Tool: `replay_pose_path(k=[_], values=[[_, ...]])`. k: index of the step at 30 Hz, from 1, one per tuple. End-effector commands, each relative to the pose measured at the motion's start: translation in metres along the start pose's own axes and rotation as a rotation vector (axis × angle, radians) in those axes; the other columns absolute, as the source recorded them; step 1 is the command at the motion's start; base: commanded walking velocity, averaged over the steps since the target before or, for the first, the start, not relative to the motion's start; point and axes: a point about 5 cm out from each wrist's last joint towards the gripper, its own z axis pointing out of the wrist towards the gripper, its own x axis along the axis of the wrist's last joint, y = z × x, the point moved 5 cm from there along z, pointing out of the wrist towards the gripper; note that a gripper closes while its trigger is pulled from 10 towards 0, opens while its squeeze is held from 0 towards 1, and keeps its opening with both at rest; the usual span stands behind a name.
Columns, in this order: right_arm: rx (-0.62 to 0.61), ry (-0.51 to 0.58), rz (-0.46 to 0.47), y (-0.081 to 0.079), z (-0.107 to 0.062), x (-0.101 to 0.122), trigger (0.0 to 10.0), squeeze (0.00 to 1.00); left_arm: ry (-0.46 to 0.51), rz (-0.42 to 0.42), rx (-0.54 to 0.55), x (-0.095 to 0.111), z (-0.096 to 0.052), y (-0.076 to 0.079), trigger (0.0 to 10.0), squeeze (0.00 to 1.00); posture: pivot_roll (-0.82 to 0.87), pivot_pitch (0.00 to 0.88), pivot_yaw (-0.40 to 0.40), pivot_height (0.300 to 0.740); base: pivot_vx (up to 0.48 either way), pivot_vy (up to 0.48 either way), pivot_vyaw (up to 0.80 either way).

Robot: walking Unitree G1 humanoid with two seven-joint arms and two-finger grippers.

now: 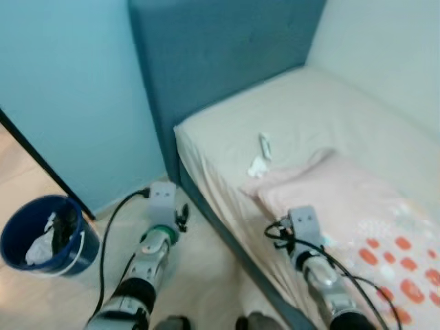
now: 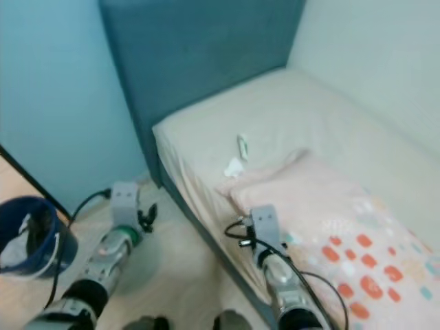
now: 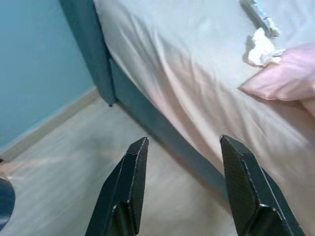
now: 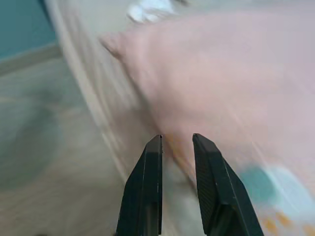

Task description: Clean up the room

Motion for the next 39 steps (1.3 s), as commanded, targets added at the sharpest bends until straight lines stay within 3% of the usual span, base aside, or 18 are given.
replay_pose_path(k=[1,14,18,31,39], values=[[0.018,-0.020,0.017,-0.010,-0.001,-0.006,10.0,0.00,-0.043,0.000,0.027,-0.013,-0.004,-0.011,10.0,0.00,0.02,0.072,0.026,0.740,0.000,0.480,0.00],[0.014,-0.013,0.034,-0.012,0.000,-0.003,10.0,0.00,-0.021,0.068,0.036,-0.008,-0.004,-0.013,10.0,0.00,0.03,0.075,0.026,0.740,0.000,0.074,0.00],[-0.025,-0.003,0.065,-0.005,0.000,-0.002,10.0,0.00,-0.006,0.084,0.032,-0.007,-0.004,-0.011,10.0,0.00,0.02,0.070,0.032,0.740,0.000,0.000,0.00],[-0.117,0.070,0.091,0.017,-0.001,0.011,10.0,0.00,0.029,0.108,0.044,-0.002,-0.005,-0.014,10.0,0.00,0.01,0.025,0.052,0.740,0.000,0.000,-0.80],[-0.106,0.079,0.083,0.016,0.004,0.018,10.0,0.00,0.022,0.124,0.067,-0.004,-0.005,-0.018,10.0,0.00,0.01,0.012,0.046,0.740,0.000,0.000,-0.80]])
